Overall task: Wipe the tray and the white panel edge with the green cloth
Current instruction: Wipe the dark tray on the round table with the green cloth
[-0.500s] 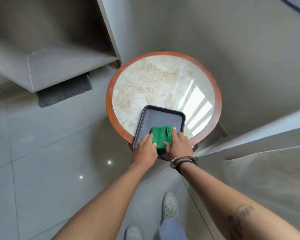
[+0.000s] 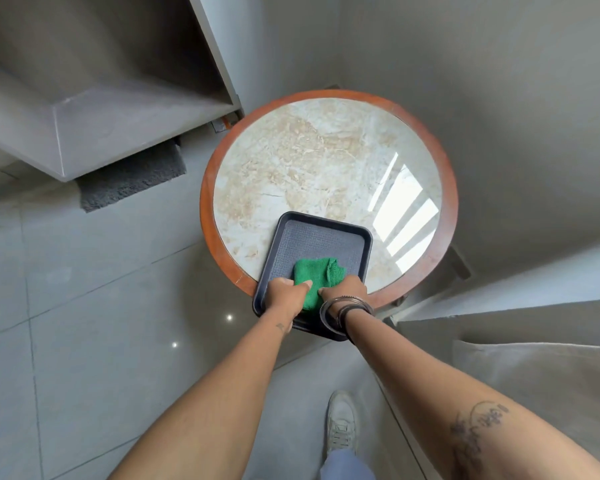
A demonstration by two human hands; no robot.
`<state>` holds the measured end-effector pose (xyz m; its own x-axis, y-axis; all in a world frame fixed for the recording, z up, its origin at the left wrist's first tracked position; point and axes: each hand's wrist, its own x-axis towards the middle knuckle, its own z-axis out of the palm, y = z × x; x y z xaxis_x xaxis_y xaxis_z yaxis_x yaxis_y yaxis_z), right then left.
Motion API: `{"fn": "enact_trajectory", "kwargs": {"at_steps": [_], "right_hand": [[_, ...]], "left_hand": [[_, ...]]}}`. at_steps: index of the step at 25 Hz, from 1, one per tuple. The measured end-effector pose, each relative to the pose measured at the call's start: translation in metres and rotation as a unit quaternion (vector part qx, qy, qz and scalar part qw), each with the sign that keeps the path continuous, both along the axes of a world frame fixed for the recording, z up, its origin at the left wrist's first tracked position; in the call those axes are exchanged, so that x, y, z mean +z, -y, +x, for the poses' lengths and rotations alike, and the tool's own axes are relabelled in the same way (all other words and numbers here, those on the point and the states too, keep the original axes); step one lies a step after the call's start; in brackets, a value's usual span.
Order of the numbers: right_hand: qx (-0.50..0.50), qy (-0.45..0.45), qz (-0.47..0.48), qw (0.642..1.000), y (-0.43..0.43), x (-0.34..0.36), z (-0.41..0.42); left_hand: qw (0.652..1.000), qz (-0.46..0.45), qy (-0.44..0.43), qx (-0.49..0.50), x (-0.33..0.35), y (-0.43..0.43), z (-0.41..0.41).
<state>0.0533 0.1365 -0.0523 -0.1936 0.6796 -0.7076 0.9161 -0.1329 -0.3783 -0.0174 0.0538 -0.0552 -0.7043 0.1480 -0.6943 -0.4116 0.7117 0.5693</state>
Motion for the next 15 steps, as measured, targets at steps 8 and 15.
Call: {"fn": "enact_trajectory", "kwargs": {"at_steps": [8,15], "right_hand": [[-0.143,-0.279,-0.125,0.941,0.022,0.047,0.039],[-0.18,-0.315,-0.175,0.916,0.117,0.074,0.139]], "left_hand": [[0.96,0.22,0.09,0.147,0.07,0.031,0.021],[0.92,0.286,0.237,0.127,0.095,0.139,0.109]]}}
